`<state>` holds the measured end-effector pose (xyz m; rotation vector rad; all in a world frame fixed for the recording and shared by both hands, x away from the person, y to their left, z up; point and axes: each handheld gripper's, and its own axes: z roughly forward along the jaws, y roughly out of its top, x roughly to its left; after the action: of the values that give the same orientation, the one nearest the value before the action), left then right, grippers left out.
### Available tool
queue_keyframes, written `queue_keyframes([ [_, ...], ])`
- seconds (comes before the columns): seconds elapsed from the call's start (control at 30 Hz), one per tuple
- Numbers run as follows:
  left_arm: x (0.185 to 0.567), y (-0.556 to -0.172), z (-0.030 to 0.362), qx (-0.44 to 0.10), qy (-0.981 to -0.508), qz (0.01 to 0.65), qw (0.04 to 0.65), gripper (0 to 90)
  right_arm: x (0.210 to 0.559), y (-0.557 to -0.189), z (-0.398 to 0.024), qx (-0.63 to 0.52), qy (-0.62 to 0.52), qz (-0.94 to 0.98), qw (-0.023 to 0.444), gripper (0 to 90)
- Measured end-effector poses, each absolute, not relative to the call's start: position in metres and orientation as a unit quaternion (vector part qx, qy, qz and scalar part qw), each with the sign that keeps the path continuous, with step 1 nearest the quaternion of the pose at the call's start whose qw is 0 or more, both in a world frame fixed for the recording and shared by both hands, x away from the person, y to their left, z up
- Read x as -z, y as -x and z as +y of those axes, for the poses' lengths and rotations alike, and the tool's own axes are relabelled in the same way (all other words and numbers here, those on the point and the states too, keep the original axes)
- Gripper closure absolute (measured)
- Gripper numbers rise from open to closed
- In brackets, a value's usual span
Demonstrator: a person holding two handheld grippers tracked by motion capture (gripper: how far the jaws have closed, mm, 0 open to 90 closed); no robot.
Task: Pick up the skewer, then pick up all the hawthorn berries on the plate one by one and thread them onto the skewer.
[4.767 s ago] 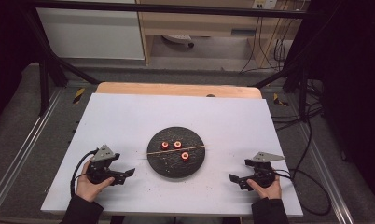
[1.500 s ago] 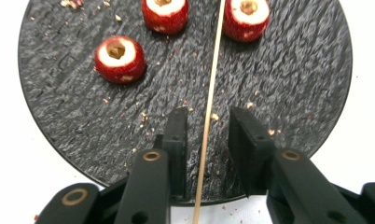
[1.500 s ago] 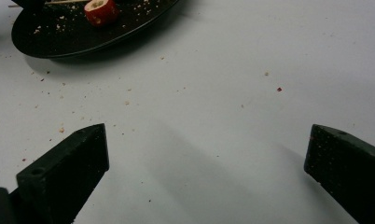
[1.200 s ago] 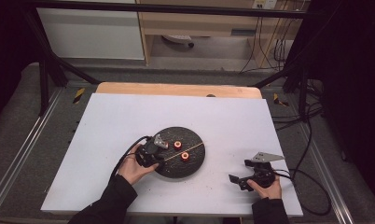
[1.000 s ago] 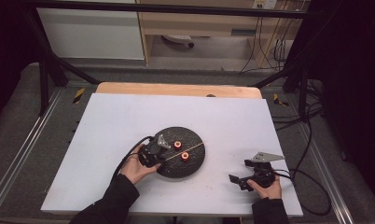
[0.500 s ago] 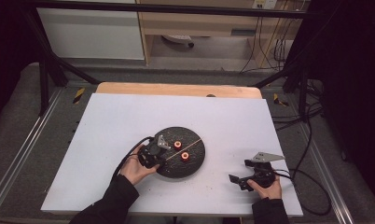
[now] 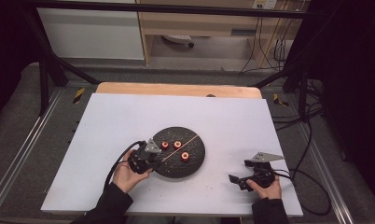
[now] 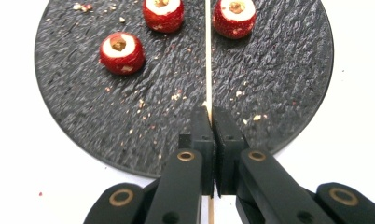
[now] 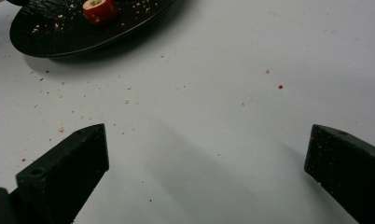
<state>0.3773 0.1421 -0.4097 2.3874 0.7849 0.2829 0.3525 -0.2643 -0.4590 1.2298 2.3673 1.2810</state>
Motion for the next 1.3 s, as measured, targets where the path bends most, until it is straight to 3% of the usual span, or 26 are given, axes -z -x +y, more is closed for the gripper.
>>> queue_keyframes([
  [0.7,0.420,-0.342,0.193,-0.132,-0.839,0.340,0.404,88.0,0.458,-0.354,-0.259,-0.436,-0.424,0.789,0.088,0.6],
  [1.3,0.433,-0.333,0.207,-0.129,-0.825,0.347,0.426,88.0,0.443,-0.361,-0.221,-0.412,-0.415,0.805,0.096,0.5],
])
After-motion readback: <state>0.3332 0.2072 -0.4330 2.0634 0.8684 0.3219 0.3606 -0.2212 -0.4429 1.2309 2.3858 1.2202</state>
